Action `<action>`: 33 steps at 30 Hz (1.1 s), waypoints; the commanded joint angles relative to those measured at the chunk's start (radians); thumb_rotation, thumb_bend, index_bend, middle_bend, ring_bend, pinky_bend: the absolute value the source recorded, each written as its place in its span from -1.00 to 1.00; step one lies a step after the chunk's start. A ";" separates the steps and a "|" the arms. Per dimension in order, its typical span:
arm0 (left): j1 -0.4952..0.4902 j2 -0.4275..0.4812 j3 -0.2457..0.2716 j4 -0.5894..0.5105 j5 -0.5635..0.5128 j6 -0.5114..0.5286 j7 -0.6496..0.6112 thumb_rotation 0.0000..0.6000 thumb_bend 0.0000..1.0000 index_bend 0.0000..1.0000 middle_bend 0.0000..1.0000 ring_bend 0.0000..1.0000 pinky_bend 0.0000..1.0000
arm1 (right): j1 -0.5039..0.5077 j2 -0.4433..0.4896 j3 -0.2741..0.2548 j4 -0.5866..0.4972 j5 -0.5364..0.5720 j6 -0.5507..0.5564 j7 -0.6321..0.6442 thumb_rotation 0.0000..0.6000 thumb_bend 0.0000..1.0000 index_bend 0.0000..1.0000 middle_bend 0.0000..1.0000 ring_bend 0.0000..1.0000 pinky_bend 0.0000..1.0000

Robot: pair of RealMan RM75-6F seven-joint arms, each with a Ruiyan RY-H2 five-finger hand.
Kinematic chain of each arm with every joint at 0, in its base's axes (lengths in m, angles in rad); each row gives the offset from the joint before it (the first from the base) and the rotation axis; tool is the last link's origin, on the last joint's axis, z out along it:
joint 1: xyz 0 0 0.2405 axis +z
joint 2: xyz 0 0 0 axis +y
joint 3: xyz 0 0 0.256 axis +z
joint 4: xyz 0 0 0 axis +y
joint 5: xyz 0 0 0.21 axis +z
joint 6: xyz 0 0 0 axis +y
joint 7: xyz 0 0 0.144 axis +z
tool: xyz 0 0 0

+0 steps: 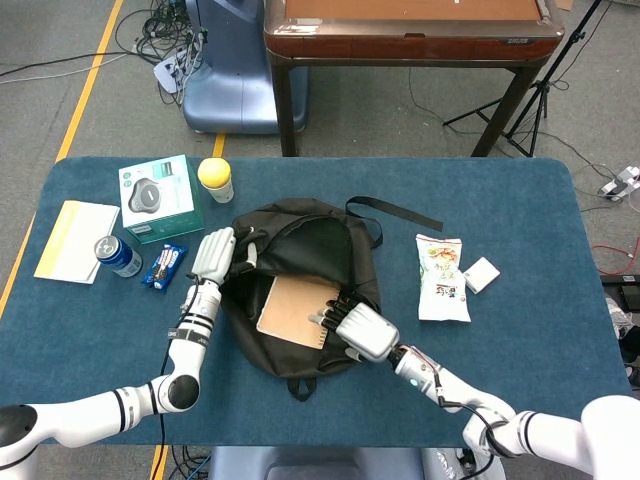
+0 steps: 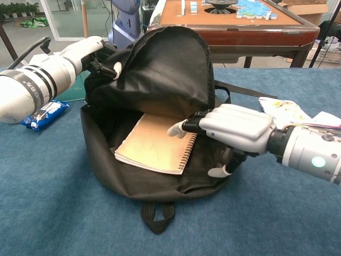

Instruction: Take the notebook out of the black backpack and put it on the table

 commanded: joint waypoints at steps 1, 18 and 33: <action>-0.001 0.000 -0.006 -0.004 -0.013 0.003 0.003 1.00 0.16 0.48 0.12 -0.05 -0.38 | 0.020 -0.040 -0.002 0.047 0.008 0.010 0.017 1.00 -0.62 -0.64 -0.53 -0.68 -0.50; 0.001 0.003 -0.014 -0.026 -0.053 0.012 0.004 1.00 0.16 0.48 0.11 -0.05 -0.37 | 0.071 -0.183 -0.013 0.227 0.028 0.050 0.038 1.00 -0.63 -0.63 -0.53 -0.68 -0.50; 0.006 0.015 -0.021 -0.041 -0.089 0.006 -0.005 1.00 0.16 0.47 0.08 -0.05 -0.37 | 0.111 -0.271 -0.020 0.351 0.040 0.069 0.058 1.00 -0.63 -0.58 -0.53 -0.68 -0.50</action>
